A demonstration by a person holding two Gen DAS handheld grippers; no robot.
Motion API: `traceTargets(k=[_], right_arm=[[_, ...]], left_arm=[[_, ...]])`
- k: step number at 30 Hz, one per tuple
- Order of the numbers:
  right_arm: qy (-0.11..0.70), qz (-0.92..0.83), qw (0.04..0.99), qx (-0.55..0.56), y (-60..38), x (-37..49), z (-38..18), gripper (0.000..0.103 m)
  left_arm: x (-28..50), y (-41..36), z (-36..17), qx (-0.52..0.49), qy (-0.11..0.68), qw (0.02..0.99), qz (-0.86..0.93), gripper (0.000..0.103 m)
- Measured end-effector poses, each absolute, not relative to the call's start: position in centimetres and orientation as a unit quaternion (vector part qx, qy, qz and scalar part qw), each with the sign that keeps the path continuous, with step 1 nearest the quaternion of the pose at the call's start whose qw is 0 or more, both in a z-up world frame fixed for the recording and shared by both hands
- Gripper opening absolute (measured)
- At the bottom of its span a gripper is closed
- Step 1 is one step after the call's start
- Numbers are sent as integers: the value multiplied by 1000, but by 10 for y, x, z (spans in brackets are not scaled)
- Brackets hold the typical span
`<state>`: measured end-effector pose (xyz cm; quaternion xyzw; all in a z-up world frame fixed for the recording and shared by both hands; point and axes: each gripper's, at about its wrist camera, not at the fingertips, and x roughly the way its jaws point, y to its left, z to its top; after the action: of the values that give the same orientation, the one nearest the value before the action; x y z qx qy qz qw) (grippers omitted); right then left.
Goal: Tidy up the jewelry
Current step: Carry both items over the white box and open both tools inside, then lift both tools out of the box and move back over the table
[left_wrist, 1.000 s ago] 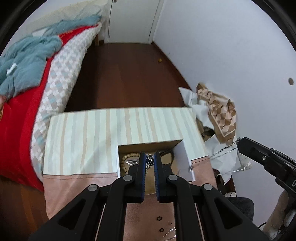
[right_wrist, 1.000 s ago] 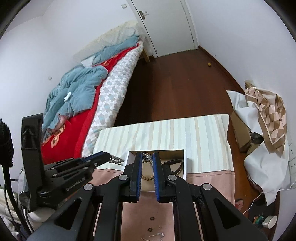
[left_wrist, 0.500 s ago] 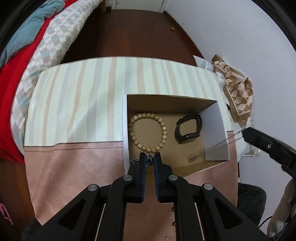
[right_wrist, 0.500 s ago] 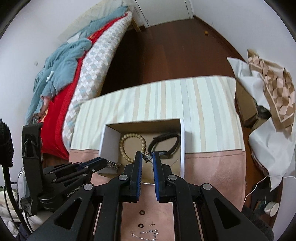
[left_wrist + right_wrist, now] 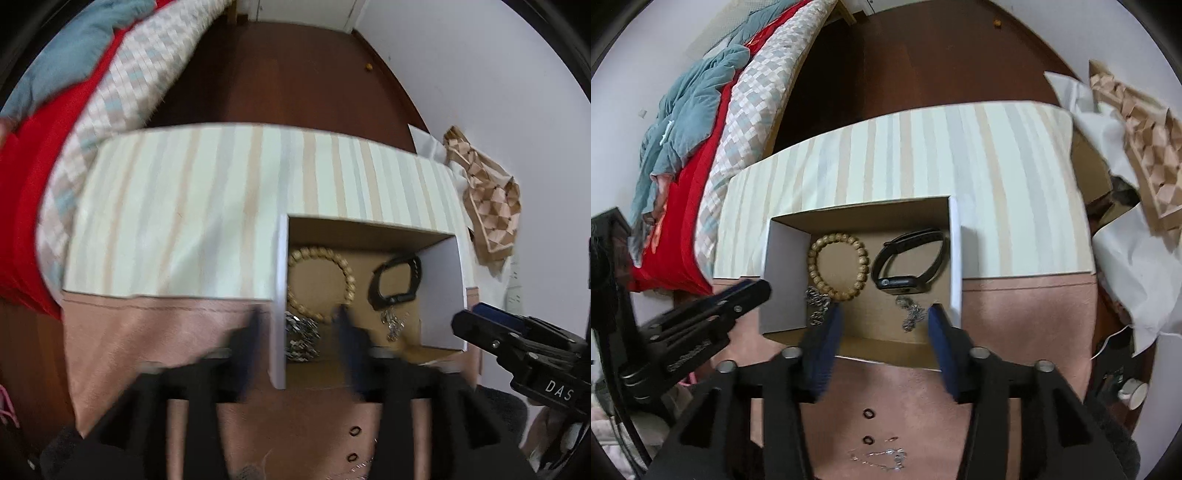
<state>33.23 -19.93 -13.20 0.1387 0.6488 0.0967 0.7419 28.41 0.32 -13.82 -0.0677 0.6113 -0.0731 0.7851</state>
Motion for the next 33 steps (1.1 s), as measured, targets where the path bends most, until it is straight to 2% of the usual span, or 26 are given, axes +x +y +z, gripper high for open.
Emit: traceTargets(k=[2,4,5,6,7,8,12,15,23,33], right_arm=[[644,83,752,116,-198,330,-126,53],[634,64,765,92,-198,326,-120,68],[630,55,771,79,-197,324,-117,73],[625,43,777,65,-197,321,-115,84],[619,33,783,54,-197,319,-112,92],[613,23,789,41,-197,316,-109,95],[599,-4,801,9,-199,304,-106,97],[591,-16,806,0,-199,295,-107,103],[578,-24,815,12,-199,269,-92,103],[535,-36,844,18,-199,217,-43,103]], left_arm=[[281,5,-130,-61,596,798,-65,68],[278,6,-123,-47,585,808,-53,70],[276,6,-120,-39,578,814,-46,76],[274,7,-118,-33,571,819,-41,88],[271,8,-116,-26,566,824,-34,94],[269,9,-115,-19,561,827,-26,99],[258,8,-113,10,547,837,1,101],[248,6,-114,15,544,839,2,102],[221,6,-100,10,533,846,11,102],[167,2,-57,17,485,874,18,102]])
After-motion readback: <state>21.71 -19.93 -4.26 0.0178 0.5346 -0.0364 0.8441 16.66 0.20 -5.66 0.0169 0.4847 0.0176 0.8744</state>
